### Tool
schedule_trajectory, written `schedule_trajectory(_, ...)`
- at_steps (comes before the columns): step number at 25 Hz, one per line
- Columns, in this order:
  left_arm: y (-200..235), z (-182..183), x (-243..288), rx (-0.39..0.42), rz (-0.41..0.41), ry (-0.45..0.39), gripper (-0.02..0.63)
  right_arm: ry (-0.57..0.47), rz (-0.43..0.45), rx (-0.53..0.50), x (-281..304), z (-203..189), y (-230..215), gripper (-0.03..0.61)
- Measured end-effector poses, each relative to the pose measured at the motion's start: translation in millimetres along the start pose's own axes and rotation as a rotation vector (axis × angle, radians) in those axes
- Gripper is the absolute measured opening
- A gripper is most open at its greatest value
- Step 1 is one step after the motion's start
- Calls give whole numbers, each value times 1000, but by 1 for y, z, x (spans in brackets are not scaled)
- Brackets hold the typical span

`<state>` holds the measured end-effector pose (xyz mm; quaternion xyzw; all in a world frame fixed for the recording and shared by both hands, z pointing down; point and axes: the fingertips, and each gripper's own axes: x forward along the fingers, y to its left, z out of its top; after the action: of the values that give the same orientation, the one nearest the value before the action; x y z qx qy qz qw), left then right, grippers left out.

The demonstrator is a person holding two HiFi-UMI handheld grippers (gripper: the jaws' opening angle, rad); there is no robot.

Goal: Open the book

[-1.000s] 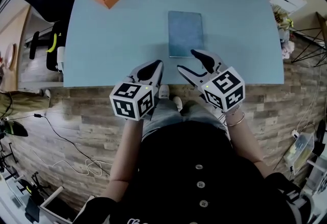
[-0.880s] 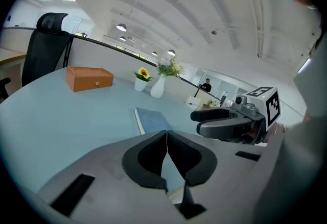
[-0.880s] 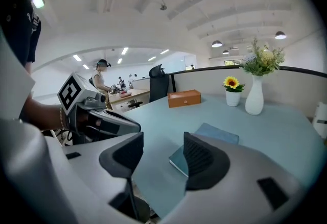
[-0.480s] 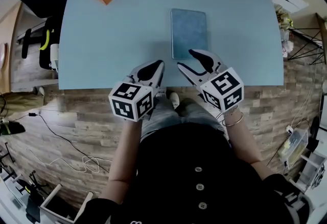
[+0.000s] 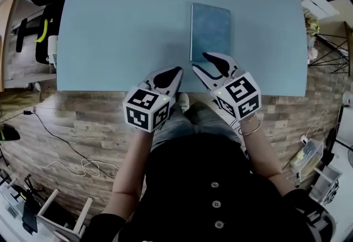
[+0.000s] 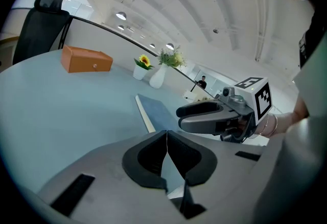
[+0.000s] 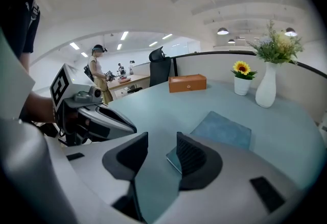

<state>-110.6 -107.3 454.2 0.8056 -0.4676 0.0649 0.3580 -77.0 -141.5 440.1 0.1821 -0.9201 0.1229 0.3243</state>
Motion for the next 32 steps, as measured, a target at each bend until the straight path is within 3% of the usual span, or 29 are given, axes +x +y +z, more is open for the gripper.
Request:
schedule_trajectory(12,20,-15,3,-49,39,15,15,112,-2,-38,29,-26,4,144)
schedule_trajectory(24,30,-15,8,-93,33,-15,15,213,-89,-143,45,-41,-10,126)
schedule_trajectory(32,39,-15,5,-79,58,-27,15,252,-142,-182,56,-42,-13,120)
